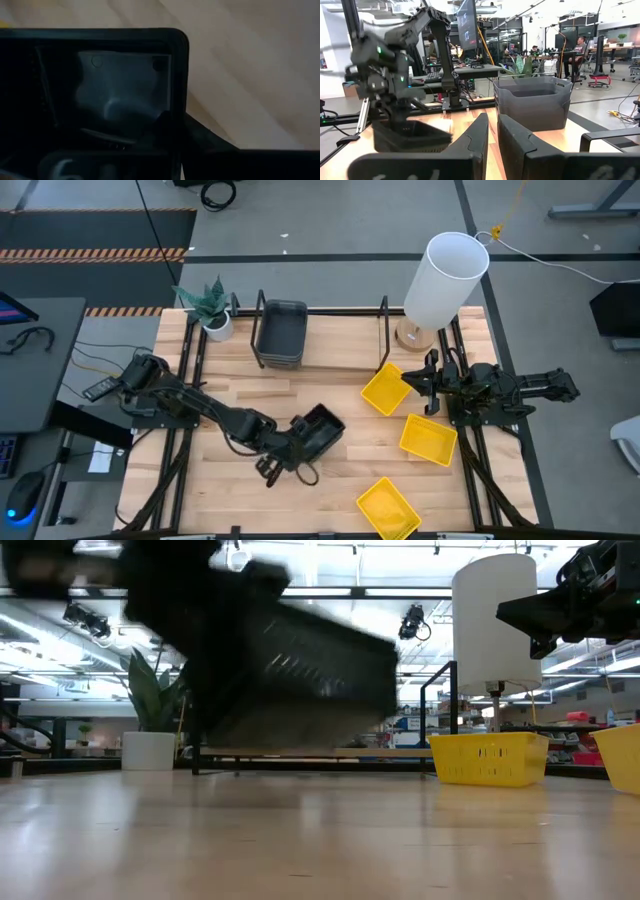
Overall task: Stack baskets on shelf by color
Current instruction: Put the stacked black baskets on the shelf
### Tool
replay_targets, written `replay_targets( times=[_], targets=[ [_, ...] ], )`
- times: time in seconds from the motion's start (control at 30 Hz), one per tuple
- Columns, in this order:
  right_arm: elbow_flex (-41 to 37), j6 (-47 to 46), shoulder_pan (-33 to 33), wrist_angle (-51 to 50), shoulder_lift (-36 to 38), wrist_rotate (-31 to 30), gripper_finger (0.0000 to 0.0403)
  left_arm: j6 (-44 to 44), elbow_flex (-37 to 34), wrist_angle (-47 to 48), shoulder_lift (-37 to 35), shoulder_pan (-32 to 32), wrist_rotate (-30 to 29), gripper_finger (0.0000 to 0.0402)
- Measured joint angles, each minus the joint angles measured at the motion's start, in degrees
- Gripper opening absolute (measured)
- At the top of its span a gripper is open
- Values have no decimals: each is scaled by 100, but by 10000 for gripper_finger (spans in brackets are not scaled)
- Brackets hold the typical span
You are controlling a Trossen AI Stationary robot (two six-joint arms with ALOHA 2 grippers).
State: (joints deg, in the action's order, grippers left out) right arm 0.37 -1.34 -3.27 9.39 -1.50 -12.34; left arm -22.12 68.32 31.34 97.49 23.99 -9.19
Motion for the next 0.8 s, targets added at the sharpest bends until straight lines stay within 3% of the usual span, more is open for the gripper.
replay_targets(
  times=[0.23, 0.5, 0.8],
  targets=[
    [-1, 0, 0, 0, 1, 0, 45, 878, 814, 55, 0, -621, -203, 19],
    [-1, 0, 2, 0, 1, 0, 45, 1709, 1286, -28, 0, -1666, -323, 33],
    [-1, 0, 2, 0, 1, 0, 45, 1828, 1761, 51, 252, -2684, -326, 19]
  ],
)
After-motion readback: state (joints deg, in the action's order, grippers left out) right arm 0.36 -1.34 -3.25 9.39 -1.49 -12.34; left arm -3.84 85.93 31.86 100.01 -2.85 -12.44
